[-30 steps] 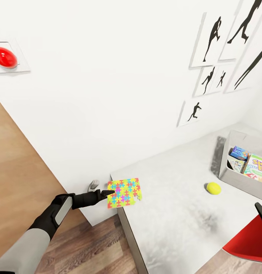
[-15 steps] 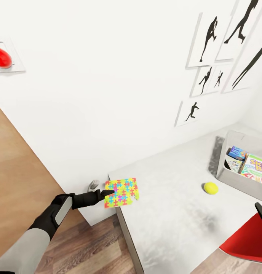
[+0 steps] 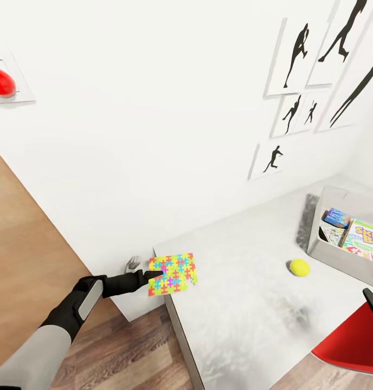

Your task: Put all the toys in the child's room - the three board games (two on the bed and one on the table), the two jigsaw puzzles on the table, and the tennis ball on the table - inside the toy box on the table in the child's room.

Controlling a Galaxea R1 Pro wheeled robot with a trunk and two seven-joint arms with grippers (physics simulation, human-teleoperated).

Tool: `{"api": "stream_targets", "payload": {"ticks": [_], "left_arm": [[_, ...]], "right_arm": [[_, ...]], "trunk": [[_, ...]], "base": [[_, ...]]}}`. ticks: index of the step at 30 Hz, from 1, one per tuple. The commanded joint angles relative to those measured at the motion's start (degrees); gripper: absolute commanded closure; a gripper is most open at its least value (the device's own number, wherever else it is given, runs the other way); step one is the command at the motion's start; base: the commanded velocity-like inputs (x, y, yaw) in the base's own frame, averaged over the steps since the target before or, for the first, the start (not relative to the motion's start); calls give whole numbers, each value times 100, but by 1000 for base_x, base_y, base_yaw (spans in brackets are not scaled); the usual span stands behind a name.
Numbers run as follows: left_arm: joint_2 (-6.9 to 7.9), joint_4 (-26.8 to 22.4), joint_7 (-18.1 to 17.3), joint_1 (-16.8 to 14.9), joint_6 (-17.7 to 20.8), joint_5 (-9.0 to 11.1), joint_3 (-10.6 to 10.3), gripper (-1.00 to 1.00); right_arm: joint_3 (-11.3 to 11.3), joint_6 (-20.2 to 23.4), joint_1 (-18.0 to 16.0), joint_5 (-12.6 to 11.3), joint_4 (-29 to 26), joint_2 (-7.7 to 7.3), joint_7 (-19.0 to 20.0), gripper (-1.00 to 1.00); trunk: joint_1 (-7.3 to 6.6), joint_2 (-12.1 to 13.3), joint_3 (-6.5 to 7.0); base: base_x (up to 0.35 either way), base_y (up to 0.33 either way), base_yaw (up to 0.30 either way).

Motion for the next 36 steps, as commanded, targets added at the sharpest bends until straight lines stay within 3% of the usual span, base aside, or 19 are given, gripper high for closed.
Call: {"api": "stream_targets", "payload": {"ticks": [1, 2, 3, 14, 32, 36], "left_arm": [[5, -1, 5, -3, 30, 37, -18, -100], [5, -1, 3, -3, 27, 37, -18, -100], [5, -1, 2, -3, 29, 37, -18, 100], [21, -1, -11, -3, 31, 37, -19, 100], [40, -1, -26, -3, 40, 37, -27, 100], [88, -1, -194, -3, 40, 37, -25, 100]], "right_arm": [[2, 61, 2, -25, -4, -2, 0, -100], [3, 60, 2, -25, -4, -2, 0, -100], [3, 59, 2, -25, -4, -2, 0, -100], [3, 58, 2, -25, -4, -2, 0, -100], [3, 59, 2, -25, -4, -2, 0, -100], [3, 61, 2, -25, -4, -2, 0, -100]], "trunk": [[1, -4, -5], [1, -4, -5], [1, -4, -5], [1, -4, -5], [-394, 718, 318], [-482, 878, 390]], "base": [[0, 0, 0], [0, 0, 0], [0, 0, 0], [0, 0, 0], [0, 0, 0], [0, 0, 0]]}}
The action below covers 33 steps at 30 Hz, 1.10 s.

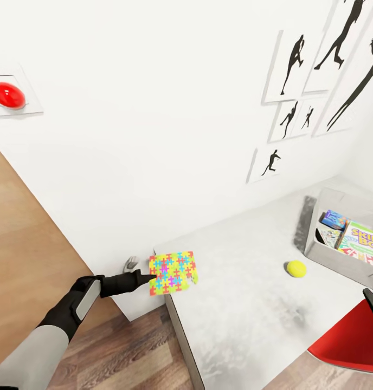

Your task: Put all the toys in the child's room - the three board games (two on the bed and one on the table), the two jigsaw puzzles on the table, and the tennis ball on the table - inside the toy box on the table in the child's room.

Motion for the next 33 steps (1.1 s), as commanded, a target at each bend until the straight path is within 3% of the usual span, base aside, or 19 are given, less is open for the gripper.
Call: {"api": "stream_targets", "payload": {"ticks": [1, 7, 12, 15, 19, 22, 29, 33], "left_arm": [[40, 0, -85, -3, 28, 31, -18, 100], [128, -32, -360, 2, 28, 31, -15, 100], [354, -149, -653, 12, 135, 52, -22, 100], [486, -191, -1146, 14, 377, 35, -30, 100], [770, -219, -1783, 47, 527, 31, -43, 100], [1098, -219, -2290, 70, 579, 56, -46, 100], [1339, -231, -3652, 183, 605, 25, -46, 100], [1549, -237, -4047, 210, 608, 30, -54, 100]], "right_arm": [[2, 60, 2, -25, -4, -2, 0, -100], [3, 57, 2, -25, -4, -2, 0, -100], [3, 58, 2, -25, -4, -2, 0, -100], [3, 58, 2, -25, -4, -2, 0, -100], [3, 59, 2, -25, 0, -2, 0, -100], [-4, 59, 2, -25, 1, -2, 0, -100], [-6, 54, 2, -25, -3, 7, 0, -100], [-4, 39, 2, -25, -3, 20, 1, -100]], "trunk": [[1, -4, -5], [1, -4, -5], [1, -4, -5], [-65, 116, 49], [-153, 277, 120], [-218, 397, 174], [-372, 678, 300], [-460, 838, 372]], "base": [[0, 0, 0], [0, 0, 0], [0, 0, 0], [0, 0, 0], [0, 0, 0], [0, 0, 0], [0, 0, 0], [0, 0, 0]]}}
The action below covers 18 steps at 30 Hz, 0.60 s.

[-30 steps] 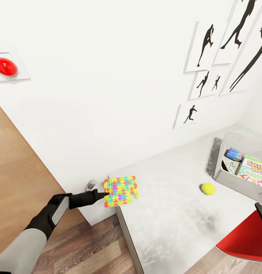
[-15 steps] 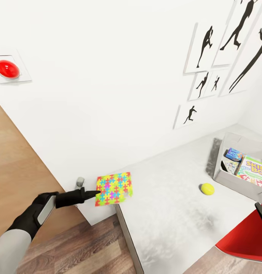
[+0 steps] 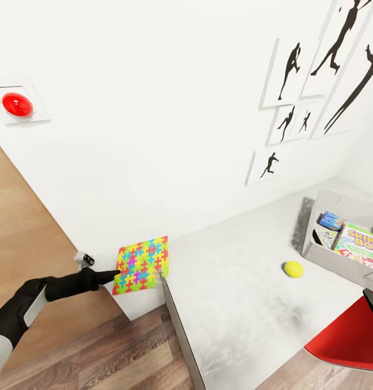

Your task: Put all the toys in the child's room - the three board games (two on the bed and one on the table), the two jigsaw puzzles on the table, and the tennis ball on the table - inside the toy box on the table in the child's room.

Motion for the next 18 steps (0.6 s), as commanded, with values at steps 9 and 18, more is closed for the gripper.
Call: {"api": "stream_targets", "payload": {"ticks": [9, 18], "left_arm": [[50, 3, -87, -1, 61, 23, -21, 100], [136, 3, -181, 1, 53, 23, -20, 100]], "right_arm": [[8, 44, 2, -21, -5, 26, -2, -100], [2, 26, 2, -17, -5, 47, 8, -100]], "trunk": [[-196, 355, 155], [-393, 716, 377]], "base": [[0, 0, 0], [-17, 0, 0]]}}
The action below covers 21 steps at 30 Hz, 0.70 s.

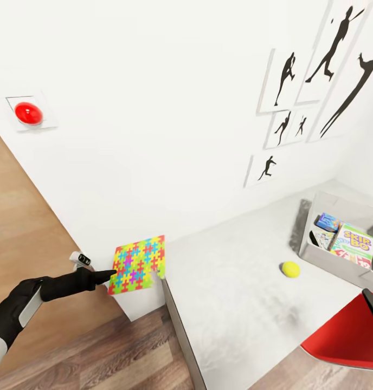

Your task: Put all the toys in the child's room - the three board games (two on the bed and one on the table), the two jigsaw puzzles on the table, and the tennis ball on the table - inside the toy box on the table in the child's room.

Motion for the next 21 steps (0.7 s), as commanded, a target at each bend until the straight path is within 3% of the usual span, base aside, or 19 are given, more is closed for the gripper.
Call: {"api": "stream_targets", "payload": {"ticks": [1, 13, 21], "left_arm": [[18, 3, -24, -6, 61, 23, -28, 100], [127, -5, -40, -2, 28, 19, -28, 100], [184, -9, -40, 3, 17, 23, -28, 100]], "right_arm": [[0, 59, 2, -25, -4, 1, 2, -100], [-9, 59, 2, -25, -4, 6, 7, -100], [-10, 59, 2, -25, -3, 5, 13, -100]], "trunk": [[-20, 32, 19], [-20, 32, 131], [-20, 32, 207]], "base": [[-96, 0, 0], [-138, 32, 0], [-30, 5, -30]]}}
